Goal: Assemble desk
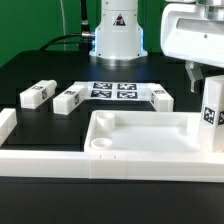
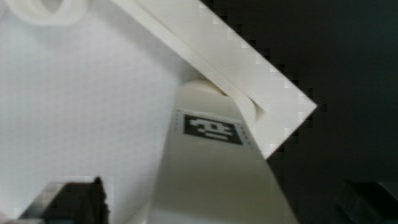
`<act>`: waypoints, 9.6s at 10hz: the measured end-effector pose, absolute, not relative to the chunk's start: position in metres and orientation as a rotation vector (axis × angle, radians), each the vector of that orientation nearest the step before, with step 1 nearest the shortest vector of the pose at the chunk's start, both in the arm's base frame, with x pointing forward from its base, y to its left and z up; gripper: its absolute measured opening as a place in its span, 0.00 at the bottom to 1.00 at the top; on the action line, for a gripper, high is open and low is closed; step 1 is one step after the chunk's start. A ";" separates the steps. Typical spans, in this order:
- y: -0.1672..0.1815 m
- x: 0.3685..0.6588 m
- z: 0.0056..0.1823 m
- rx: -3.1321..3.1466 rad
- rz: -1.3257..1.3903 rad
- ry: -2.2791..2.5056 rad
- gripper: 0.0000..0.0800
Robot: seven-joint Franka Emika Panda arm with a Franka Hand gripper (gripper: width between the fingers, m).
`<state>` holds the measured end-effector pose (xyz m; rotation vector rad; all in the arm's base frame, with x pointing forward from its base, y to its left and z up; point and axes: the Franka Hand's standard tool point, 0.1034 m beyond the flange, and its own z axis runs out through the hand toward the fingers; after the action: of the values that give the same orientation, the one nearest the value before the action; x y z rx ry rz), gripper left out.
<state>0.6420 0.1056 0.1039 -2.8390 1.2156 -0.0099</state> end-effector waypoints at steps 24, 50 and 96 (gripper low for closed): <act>0.107 0.640 0.101 -3.107 -0.042 -0.481 0.36; 0.098 0.642 0.101 -2.761 0.015 1.350 0.80; 0.084 0.621 0.130 -3.030 -0.004 0.782 0.81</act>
Offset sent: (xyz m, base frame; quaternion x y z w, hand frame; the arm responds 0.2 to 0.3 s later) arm 0.0000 0.0000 0.0000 0.0000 0.0000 -0.1938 0.9810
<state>0.6210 0.0836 0.1303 -3.0302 0.7818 -0.0038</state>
